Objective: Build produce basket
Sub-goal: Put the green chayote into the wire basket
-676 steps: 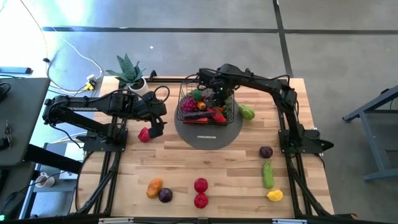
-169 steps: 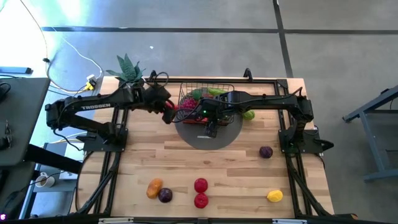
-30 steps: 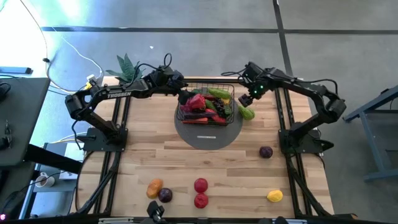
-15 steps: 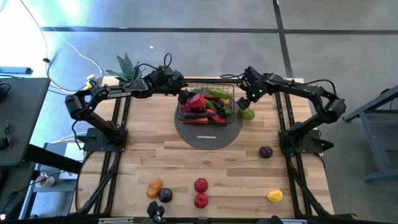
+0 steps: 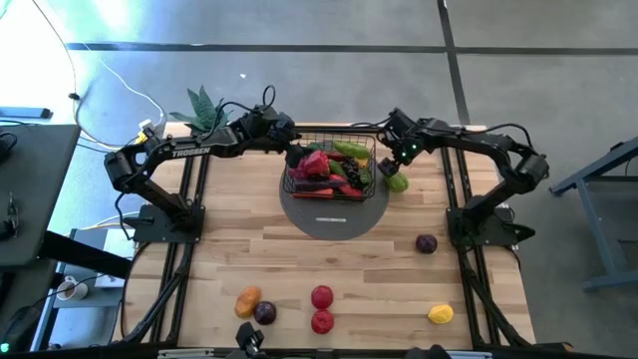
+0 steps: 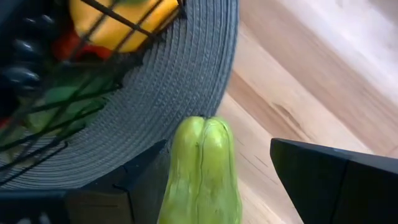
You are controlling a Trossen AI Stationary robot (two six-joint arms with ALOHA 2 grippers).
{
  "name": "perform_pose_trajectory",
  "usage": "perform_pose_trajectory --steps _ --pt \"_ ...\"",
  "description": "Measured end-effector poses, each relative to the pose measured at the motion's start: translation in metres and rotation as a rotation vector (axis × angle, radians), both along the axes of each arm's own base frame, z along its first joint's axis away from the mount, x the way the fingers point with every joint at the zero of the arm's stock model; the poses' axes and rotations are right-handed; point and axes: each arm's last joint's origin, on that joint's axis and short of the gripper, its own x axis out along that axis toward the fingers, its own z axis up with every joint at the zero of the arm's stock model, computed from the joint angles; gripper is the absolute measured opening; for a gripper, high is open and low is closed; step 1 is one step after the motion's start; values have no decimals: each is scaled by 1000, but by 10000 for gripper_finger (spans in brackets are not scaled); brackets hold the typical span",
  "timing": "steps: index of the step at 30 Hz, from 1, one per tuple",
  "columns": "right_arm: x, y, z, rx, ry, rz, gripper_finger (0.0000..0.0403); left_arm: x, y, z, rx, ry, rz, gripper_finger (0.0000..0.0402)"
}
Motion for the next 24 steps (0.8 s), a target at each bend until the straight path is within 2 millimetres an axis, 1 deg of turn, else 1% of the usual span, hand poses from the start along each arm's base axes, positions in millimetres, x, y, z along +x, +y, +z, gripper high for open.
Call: perform_pose_trajectory --steps 13,16,19,22,24 --pt "6 -3 -23 110 30 -9 259 0 0 0 0 0 0 353" --pt "6 -4 -30 114 62 -17 259 0 0 0 0 0 0 353" --pt "6 -5 -31 98 88 -37 257 0 0 0 1 0 0 353" --pt "4 -4 -32 99 118 -44 239 0 0 0 1 0 0 353" --pt "4 -5 -32 96 116 -44 215 0 0 0 1 0 0 353"
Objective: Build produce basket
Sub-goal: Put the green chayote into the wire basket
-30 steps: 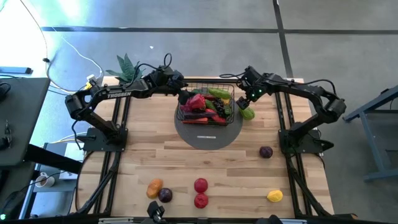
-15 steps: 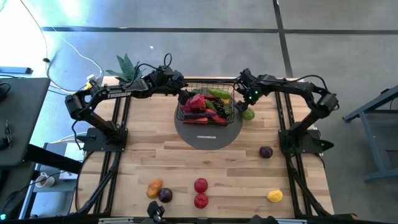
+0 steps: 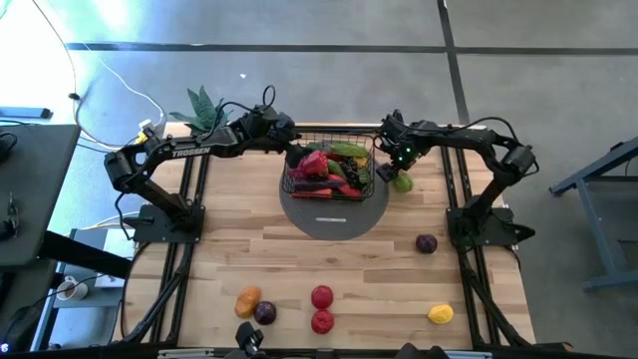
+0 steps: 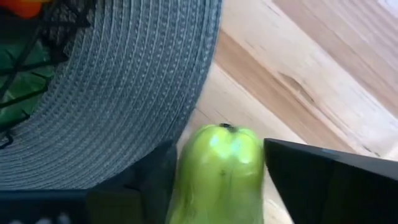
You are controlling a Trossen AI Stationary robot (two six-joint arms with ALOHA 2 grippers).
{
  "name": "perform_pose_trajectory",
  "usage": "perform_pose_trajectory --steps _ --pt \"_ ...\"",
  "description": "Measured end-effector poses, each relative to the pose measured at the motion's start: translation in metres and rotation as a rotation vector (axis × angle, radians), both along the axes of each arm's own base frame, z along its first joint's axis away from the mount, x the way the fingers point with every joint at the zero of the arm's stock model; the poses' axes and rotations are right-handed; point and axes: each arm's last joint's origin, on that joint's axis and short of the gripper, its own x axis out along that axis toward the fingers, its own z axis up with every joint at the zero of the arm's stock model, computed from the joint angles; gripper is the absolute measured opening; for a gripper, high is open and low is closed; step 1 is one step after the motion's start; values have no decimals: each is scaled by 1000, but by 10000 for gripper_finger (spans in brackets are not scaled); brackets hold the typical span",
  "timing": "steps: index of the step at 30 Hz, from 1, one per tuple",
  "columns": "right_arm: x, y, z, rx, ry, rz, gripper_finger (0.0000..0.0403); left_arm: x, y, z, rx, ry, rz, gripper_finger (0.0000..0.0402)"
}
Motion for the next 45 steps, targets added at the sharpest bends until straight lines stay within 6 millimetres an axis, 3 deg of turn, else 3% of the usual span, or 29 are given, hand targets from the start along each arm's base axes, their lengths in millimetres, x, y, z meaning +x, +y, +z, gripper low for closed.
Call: perform_pose_trajectory --steps 6,15,27,38,45 --pt "-1 1 0 10 11 0 125 0 0 0 21 10 -14 353" --pt "-8 7 10 33 35 -15 119 0 0 0 25 13 -17 353" --pt "-28 24 75 -160 -152 -144 121 0 0 0 20 10 -14 353" --pt "-43 39 139 -374 -559 -246 125 0 0 0 20 10 -15 353" --pt "-33 39 163 -413 -830 -302 125 0 0 0 20 10 -15 353"
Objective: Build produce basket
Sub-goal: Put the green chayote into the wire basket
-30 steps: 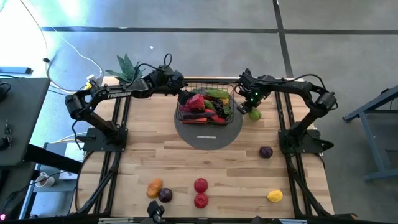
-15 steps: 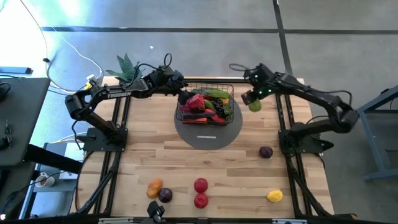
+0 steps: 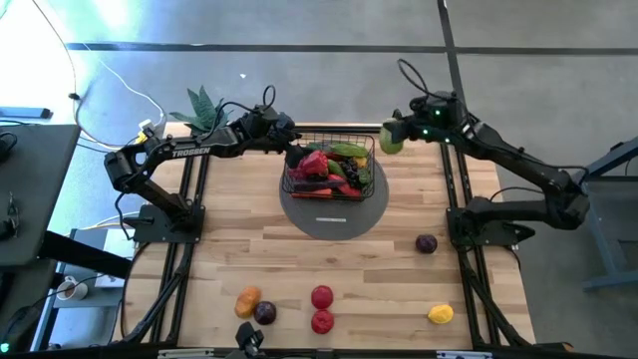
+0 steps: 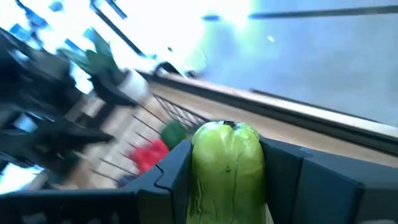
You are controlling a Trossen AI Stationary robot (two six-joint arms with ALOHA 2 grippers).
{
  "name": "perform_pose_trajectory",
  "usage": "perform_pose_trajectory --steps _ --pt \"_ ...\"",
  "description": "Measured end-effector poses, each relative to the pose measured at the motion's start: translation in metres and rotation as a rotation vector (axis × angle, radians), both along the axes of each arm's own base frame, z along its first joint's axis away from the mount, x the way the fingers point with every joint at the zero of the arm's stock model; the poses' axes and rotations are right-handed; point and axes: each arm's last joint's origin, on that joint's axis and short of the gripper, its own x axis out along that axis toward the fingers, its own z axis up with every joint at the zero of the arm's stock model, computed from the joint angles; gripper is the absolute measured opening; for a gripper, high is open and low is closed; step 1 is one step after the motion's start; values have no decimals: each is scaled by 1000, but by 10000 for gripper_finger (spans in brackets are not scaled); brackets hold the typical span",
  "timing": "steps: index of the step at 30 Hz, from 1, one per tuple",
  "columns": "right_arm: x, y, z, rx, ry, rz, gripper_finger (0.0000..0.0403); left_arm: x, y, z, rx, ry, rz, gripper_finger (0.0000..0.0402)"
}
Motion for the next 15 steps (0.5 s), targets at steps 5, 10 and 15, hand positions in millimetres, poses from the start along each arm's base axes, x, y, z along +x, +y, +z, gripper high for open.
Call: perform_pose_trajectory --steps 5,10,15 --pt "19 6 6 -21 -108 48 126 -1 -2 4 6 -5 -1 353" --pt "40 11 2 -53 -129 95 126 -4 -6 14 26 -29 -3 353" --pt "64 12 -6 -129 -133 164 126 -10 -11 23 22 -41 20 353"
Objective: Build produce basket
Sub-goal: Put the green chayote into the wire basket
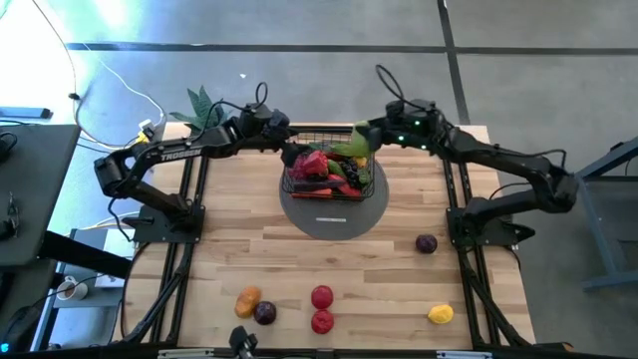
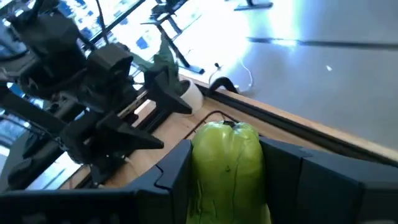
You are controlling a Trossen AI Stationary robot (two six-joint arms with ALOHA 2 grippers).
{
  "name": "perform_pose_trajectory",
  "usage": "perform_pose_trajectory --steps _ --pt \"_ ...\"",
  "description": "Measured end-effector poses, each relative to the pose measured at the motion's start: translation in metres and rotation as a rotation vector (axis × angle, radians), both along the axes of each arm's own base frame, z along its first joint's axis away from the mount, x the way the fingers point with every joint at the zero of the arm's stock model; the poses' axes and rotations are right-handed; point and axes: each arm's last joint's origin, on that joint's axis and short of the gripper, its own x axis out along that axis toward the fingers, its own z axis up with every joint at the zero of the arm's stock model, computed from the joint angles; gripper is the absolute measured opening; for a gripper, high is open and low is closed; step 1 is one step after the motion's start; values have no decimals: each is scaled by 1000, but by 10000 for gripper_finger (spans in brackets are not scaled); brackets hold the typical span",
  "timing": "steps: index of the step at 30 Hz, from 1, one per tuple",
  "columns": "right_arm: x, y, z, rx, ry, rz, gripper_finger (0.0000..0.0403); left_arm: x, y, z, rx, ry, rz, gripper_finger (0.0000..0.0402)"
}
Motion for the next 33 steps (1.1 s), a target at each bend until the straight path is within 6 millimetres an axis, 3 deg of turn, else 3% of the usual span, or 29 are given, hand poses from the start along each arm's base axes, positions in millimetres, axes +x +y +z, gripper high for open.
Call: perform_pose_trajectory --steps 15,26,33 --pt "55 -7 -50 -9 38 115 126 -21 -36 13 -75 159 139 353" --pt "71 -13 -83 94 91 103 126 -14 -65 18 -93 173 73 353" --pt "73 -13 -87 80 107 116 143 -9 -76 18 -107 166 51 353"
